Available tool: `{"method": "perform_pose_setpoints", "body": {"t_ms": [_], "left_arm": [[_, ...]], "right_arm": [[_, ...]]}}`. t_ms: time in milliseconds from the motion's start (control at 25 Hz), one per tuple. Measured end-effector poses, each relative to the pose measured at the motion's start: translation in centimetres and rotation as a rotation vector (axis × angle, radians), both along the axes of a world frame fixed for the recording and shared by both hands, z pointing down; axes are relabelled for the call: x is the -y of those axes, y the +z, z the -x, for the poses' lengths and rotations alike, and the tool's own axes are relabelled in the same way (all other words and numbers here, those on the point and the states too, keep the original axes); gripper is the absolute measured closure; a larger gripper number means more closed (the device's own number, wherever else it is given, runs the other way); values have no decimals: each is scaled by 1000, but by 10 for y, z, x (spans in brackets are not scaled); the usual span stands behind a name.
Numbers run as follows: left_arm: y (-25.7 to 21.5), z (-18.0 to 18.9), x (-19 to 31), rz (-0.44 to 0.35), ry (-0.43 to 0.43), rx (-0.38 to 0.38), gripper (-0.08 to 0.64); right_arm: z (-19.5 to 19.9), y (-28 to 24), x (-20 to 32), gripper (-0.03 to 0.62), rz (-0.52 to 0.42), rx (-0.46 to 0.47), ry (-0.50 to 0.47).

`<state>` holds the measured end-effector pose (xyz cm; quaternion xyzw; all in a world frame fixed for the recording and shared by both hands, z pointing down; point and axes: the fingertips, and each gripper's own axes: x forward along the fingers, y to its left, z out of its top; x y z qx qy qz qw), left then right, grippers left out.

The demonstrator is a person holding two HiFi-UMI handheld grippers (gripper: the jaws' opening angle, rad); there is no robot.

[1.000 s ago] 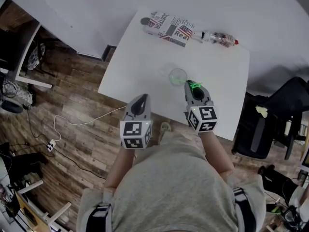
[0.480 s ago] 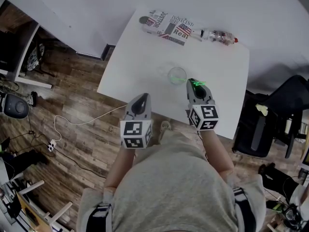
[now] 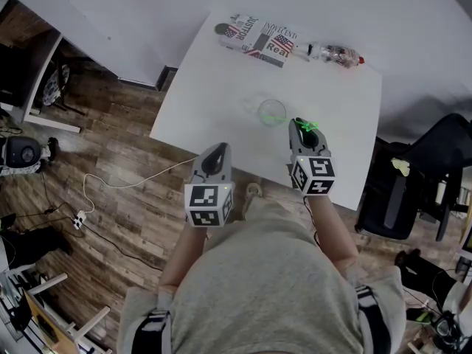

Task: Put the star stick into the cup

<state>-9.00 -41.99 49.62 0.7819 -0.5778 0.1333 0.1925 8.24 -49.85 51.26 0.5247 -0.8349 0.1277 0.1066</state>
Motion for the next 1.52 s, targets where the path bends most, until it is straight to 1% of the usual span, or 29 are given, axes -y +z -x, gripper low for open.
{"method": "perform_pose_setpoints", "body": {"t_ms": [120, 280, 440, 880, 1240, 1520], "left_arm": [[-2, -1, -4, -4, 3, 0, 549], [-3, -2, -11, -11, 8, 3, 549], [-4, -2, -21, -12, 11, 6, 549], [-6, 0, -61, -22, 32, 8, 549], [-3, 4, -120, -29, 57, 3, 549], [-8, 9, -173, -47, 69, -3, 549]], "right_arm": [[-2, 1, -3, 546, 3, -7, 5], [-4, 1, -9, 505, 4, -5, 10], [-7, 2, -17, 480, 4, -5, 18], [-5, -5, -63, 480, -12, 1, 27], [6, -21, -133, 482, -60, -7, 22], [16, -34, -197, 548, -87, -13, 23]]}}
